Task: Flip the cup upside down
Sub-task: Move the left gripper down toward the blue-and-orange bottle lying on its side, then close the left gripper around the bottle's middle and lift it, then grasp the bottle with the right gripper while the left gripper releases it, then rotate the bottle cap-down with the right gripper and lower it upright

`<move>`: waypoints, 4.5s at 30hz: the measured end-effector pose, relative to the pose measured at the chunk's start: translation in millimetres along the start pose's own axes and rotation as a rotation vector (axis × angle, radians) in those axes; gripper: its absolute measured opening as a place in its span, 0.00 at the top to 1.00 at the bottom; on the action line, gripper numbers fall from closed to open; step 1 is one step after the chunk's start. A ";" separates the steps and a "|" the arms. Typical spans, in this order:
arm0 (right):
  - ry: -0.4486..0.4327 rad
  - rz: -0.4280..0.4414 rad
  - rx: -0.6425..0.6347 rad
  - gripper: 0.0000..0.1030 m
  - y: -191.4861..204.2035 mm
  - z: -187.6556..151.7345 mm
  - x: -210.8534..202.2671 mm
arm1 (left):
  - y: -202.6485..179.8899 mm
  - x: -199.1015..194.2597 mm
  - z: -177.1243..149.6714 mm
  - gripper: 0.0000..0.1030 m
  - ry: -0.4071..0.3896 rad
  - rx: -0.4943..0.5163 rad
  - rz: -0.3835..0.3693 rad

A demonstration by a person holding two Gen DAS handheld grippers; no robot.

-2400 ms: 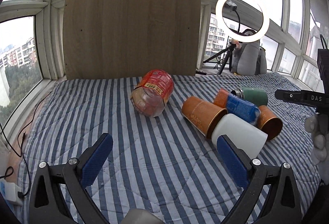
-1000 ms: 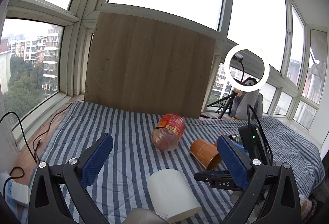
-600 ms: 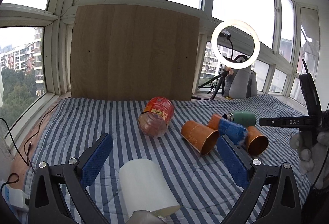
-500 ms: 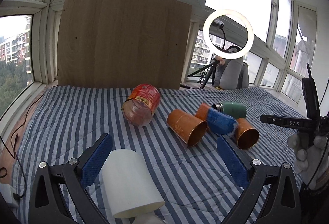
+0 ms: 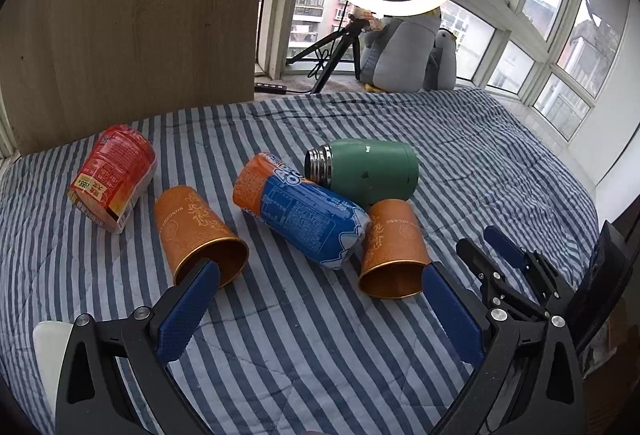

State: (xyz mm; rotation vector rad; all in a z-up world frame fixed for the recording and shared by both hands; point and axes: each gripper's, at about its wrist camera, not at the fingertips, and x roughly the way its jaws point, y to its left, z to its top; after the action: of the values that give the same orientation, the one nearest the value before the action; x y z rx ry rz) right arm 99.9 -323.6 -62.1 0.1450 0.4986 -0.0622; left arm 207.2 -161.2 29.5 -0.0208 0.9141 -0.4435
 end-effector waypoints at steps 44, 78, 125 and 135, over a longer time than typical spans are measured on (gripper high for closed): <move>-0.110 0.030 0.147 0.42 -41.5 -3.3 -24.8 | 31.0 86.6 -12.8 0.21 0.149 -0.221 -0.036; 0.076 0.369 -0.289 0.42 101.5 -44.3 -65.7 | 77.8 -66.7 -169.9 0.12 -0.030 0.173 -0.001; 0.093 0.248 -1.613 0.39 296.7 -103.7 -3.1 | 206.1 -152.2 -174.2 0.12 -0.176 0.004 0.215; 0.052 0.242 -1.488 0.37 302.3 -95.4 10.4 | 212.9 -158.1 -175.3 0.12 -0.197 -0.019 0.197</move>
State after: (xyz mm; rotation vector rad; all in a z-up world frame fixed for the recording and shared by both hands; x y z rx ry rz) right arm 92.7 -10.6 -112.7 -1.2513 0.4702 0.5503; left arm 66.3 122.0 -1.6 0.0078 0.7189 -0.2444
